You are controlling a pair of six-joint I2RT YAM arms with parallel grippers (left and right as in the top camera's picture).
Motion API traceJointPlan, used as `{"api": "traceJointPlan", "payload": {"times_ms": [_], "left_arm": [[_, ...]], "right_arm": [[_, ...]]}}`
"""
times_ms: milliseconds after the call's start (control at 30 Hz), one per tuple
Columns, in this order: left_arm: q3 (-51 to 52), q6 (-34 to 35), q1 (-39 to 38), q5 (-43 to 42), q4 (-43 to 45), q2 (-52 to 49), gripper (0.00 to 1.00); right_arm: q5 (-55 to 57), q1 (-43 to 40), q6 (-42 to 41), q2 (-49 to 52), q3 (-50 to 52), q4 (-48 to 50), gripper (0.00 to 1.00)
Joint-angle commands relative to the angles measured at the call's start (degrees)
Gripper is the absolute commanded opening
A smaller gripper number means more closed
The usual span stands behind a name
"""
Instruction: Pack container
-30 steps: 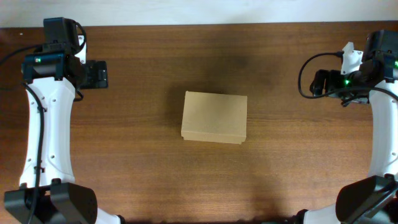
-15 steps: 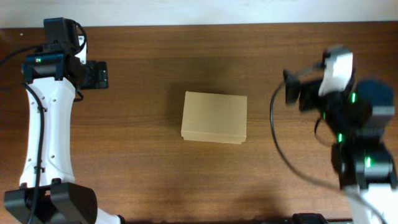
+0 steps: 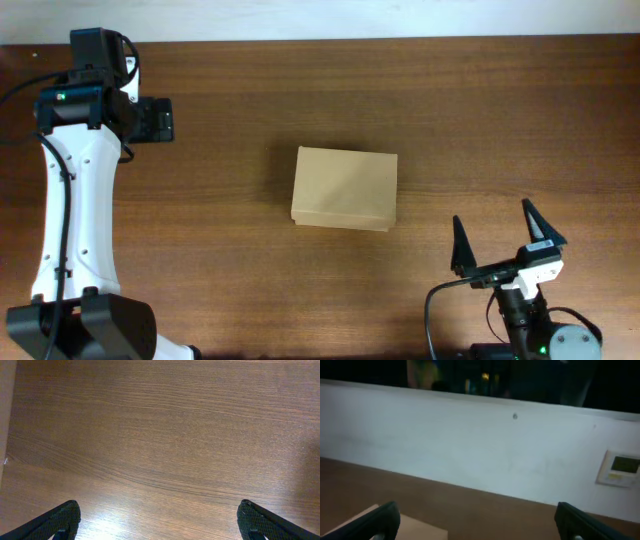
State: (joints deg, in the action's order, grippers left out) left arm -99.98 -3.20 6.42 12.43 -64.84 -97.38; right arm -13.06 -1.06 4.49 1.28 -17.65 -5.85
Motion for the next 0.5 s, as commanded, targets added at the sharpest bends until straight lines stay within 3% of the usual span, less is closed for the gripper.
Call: {"api": "traceJointPlan", "payload": {"times_ms": [0, 467], "left_arm": [[-0.57, -0.04, 0.28, -0.20, 0.13, 0.55, 1.00], [-0.57, -0.04, 0.28, -0.20, 0.13, 0.55, 1.00]], "right_arm": [[0.68, 0.35, -0.70, -1.14, 3.76, 2.78, 0.99], [6.27, 0.35, -0.68, -1.14, 11.28, 6.16, 0.99]]}}
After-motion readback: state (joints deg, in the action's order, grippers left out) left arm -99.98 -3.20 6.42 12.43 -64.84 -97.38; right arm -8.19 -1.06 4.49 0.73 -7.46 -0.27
